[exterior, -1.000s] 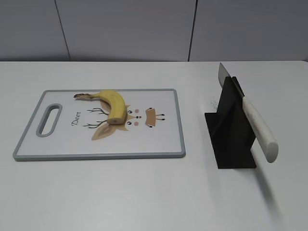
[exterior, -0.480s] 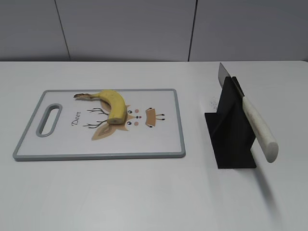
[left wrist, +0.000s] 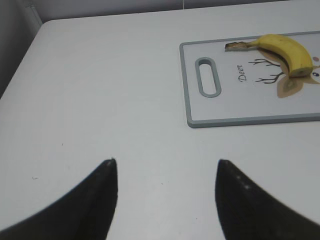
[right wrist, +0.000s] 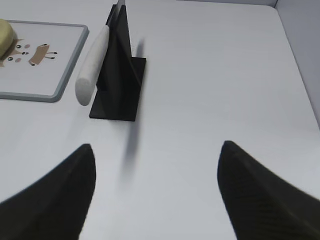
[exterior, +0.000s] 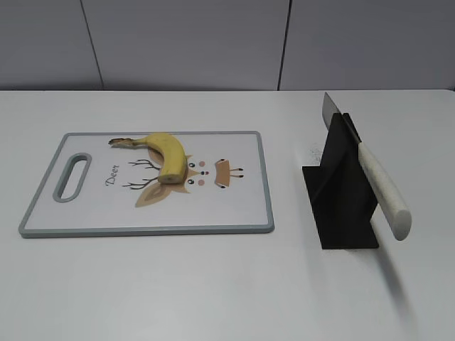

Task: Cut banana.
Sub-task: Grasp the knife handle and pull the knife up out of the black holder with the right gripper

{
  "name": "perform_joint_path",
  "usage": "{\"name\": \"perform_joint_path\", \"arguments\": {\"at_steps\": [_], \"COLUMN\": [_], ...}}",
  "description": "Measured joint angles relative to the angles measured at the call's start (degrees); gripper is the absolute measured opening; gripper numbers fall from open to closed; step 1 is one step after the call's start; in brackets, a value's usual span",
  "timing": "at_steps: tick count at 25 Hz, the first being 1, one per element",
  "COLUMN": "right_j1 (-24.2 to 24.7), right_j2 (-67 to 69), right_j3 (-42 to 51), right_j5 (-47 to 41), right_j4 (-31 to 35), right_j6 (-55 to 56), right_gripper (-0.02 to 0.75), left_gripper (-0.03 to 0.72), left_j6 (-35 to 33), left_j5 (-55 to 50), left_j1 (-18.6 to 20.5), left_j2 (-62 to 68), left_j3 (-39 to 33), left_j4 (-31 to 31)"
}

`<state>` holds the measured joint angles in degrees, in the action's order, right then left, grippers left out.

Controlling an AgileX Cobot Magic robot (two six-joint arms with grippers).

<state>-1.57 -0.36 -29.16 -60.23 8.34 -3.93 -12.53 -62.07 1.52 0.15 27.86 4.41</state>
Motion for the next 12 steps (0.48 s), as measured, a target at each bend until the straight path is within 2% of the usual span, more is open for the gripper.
{"name": "perform_joint_path", "arguments": {"at_steps": [7, 12], "right_j1": [0.0, 0.0], "right_j2": [8.83, 18.81], "right_j3": [-4.67, -9.91], "right_j5": [-8.37, -9.39], "right_j4": [1.19, 1.87], "right_j6": [0.88, 1.07], "right_gripper": [0.584, 0.584], "left_gripper": [0.591, 0.599], "left_j6": [0.0, 0.02], "left_j5": [-0.1, -0.1], "left_j1": [0.0, 0.0], "left_j2": [0.0, 0.13], "left_j3": [0.0, 0.0], "left_j4": [0.05, 0.05]}}
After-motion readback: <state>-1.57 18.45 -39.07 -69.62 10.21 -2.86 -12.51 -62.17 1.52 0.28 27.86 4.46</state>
